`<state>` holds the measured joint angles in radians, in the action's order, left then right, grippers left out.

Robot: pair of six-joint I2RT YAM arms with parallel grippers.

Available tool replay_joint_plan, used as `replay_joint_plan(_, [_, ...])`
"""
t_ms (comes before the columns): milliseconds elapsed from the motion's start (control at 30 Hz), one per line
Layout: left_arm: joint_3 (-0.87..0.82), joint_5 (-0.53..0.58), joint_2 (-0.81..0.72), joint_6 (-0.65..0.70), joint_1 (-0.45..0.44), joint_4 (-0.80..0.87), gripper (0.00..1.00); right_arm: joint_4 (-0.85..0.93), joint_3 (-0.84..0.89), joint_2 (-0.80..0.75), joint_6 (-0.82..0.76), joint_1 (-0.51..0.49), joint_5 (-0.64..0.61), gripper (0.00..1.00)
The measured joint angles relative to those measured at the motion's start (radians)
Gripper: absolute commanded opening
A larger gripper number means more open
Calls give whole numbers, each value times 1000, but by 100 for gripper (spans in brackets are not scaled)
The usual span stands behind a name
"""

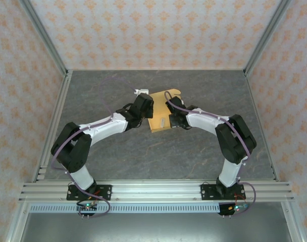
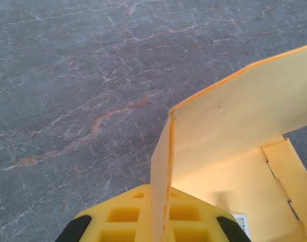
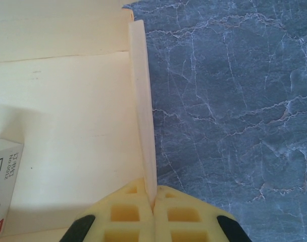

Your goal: Fold the paper box

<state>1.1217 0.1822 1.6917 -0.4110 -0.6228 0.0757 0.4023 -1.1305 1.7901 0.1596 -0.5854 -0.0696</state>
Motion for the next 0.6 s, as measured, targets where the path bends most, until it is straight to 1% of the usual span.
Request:
replay_joint_plan(267, [-37,125,5,-115,-51,-48,0,-22,11,0,21,0,20,2])
replay_joint_plan(467, [-61,216,32,-137,-85,-120,0,-21,13,-2,24,0,21,6])
replay_joint_plan(600, [-98,241,32,-134,-90,-185,0,-22,14,-13,24,4,21,9])
